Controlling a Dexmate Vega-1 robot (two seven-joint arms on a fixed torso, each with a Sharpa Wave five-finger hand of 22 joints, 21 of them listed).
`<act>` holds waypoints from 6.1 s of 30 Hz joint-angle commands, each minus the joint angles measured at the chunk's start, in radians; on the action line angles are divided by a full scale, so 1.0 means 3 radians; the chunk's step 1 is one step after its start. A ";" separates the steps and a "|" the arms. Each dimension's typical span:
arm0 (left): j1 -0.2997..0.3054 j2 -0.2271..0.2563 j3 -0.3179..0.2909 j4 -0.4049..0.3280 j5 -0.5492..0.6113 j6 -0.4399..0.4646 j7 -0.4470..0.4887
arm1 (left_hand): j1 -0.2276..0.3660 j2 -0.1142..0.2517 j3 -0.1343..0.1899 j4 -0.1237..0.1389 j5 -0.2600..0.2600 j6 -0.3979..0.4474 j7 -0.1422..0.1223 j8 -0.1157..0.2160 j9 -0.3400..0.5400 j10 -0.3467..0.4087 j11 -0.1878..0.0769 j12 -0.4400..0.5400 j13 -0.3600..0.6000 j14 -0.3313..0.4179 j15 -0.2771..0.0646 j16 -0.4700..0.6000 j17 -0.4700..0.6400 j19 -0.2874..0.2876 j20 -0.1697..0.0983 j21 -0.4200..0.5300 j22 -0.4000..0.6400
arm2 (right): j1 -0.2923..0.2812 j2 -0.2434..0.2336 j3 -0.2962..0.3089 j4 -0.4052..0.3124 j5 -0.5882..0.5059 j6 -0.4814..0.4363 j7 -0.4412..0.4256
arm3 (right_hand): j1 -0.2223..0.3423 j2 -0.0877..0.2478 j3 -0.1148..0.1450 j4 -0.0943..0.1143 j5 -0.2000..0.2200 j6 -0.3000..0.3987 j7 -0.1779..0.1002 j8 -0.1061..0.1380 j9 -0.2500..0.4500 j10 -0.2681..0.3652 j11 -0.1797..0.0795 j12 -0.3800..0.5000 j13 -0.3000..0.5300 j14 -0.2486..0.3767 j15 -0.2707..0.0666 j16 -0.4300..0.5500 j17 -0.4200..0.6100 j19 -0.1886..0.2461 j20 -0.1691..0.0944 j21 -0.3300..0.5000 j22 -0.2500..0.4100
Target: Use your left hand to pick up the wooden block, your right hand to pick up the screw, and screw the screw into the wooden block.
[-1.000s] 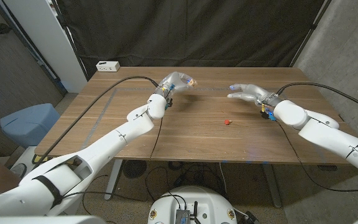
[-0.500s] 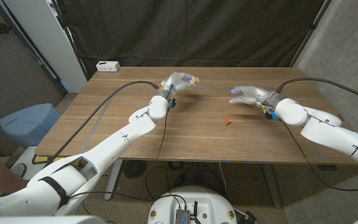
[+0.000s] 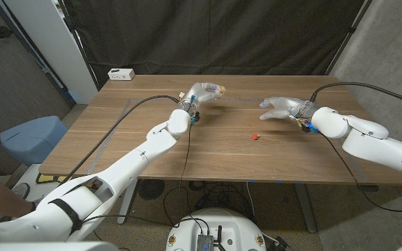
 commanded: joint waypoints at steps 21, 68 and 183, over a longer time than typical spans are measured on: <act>-0.0030 -0.0167 -0.0034 0.0356 -0.0553 -0.0300 -0.0324 | 0.0016 0.0069 -0.0032 -0.0005 0.0034 -0.0056 0.0047 -0.0053 0.0015 -0.0062 0.0009 -0.0057 0.0044 -0.0071 -0.0194 -0.0034 0.0016 -0.0081 0.0010 -0.0031 0.0018 | 0.0045 -0.0192 0.0000 -0.0207 -0.0698 0.0246 0.0516 | 0.0179 -0.0038 0.0084 -0.0021 0.0003 0.0018 -0.0053 -0.0007 0.0013 0.0008 -0.0023 -0.0014 0.0012 0.0052 -0.0091 -0.0003 0.0010 0.0057 0.0056 0.0002 0.0005; -0.0335 -0.0441 0.0007 0.1009 -0.0936 -0.0417 -0.0724 | 0.0007 0.0088 -0.0080 -0.0007 0.0036 -0.0083 0.0063 -0.0086 0.0021 -0.0083 0.0009 -0.0107 0.0075 -0.0113 -0.0170 -0.0058 0.0009 -0.0131 0.0030 -0.0027 0.0020 | 0.0344 0.0069 -0.0245 0.0095 -0.1756 0.0971 0.0895 | 0.0537 -0.0220 0.0195 -0.0028 0.0065 -0.0073 -0.0053 0.0001 0.0067 -0.0166 0.0000 -0.0047 0.0031 0.0092 -0.0049 -0.0004 0.0037 0.0119 0.0106 -0.0006 0.0008; -0.0359 -0.0482 0.0042 0.1118 -0.0982 -0.0430 -0.0818 | 0.0013 0.0160 -0.0135 -0.0007 0.0049 -0.0039 0.0083 -0.0107 0.0024 -0.0044 0.0014 -0.0169 0.0127 -0.0090 -0.0182 -0.0053 0.0007 -0.0111 0.0041 -0.0004 0.0023 | 0.0403 0.0410 -0.0474 0.0287 -0.2312 0.1132 0.0895 | 0.0879 -0.0315 0.0485 0.0022 0.0035 0.0657 0.0324 0.0704 0.0447 -0.0017 0.0286 0.0053 0.0081 0.0253 -0.0106 0.0030 0.0111 0.0420 -0.0204 0.0019 0.0000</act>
